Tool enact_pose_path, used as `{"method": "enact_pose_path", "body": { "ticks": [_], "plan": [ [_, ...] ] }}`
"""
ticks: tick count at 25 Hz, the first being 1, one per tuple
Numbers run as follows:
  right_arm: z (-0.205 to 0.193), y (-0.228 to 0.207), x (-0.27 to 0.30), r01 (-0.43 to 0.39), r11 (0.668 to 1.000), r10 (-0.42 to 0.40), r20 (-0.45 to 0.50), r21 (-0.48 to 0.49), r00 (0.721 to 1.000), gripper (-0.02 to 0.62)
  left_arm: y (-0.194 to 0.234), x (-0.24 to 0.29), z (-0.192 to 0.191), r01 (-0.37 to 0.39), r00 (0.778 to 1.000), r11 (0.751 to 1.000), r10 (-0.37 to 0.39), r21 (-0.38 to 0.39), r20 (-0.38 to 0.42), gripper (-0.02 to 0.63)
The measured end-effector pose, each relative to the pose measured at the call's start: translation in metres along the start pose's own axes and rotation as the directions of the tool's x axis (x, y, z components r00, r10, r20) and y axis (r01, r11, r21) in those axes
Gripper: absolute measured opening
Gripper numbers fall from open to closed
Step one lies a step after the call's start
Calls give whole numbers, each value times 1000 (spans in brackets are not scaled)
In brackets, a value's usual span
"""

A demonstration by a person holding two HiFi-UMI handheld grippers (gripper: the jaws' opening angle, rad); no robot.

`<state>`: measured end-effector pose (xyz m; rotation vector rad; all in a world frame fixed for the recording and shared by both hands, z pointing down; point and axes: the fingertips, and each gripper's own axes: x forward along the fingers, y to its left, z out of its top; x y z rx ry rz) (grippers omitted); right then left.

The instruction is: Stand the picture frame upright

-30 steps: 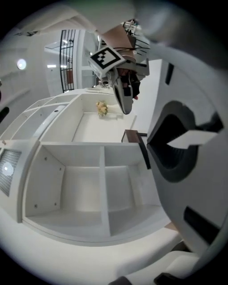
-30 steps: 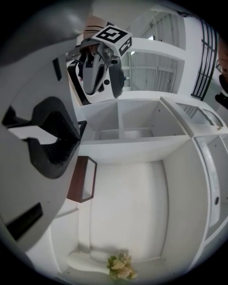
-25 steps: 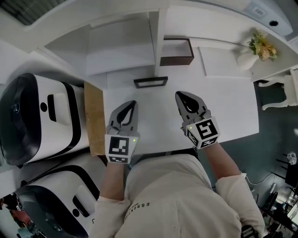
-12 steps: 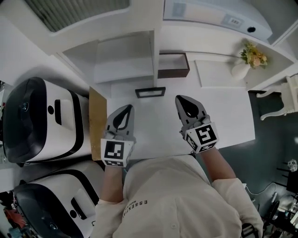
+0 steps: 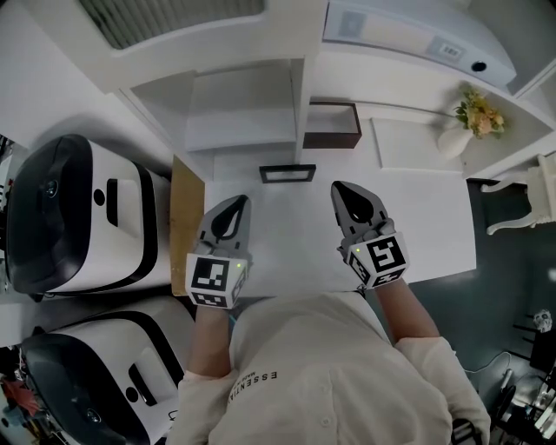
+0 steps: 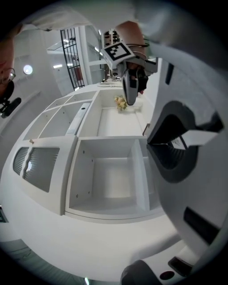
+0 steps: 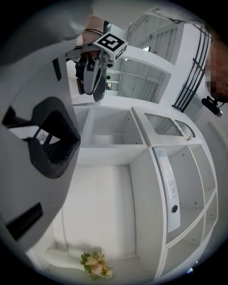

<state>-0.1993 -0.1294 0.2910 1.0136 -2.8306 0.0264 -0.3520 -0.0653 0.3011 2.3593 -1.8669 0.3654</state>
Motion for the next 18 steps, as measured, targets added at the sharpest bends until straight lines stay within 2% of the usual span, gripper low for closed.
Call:
{"method": "enact_pose_path", "body": {
  "ticks": [18],
  "plan": [
    [-10,-1,-6,22,1000,-22,-16,18,1000,13,-4,-2,-3,3,1000,1000,-3,-6,-19,2]
  ]
}}
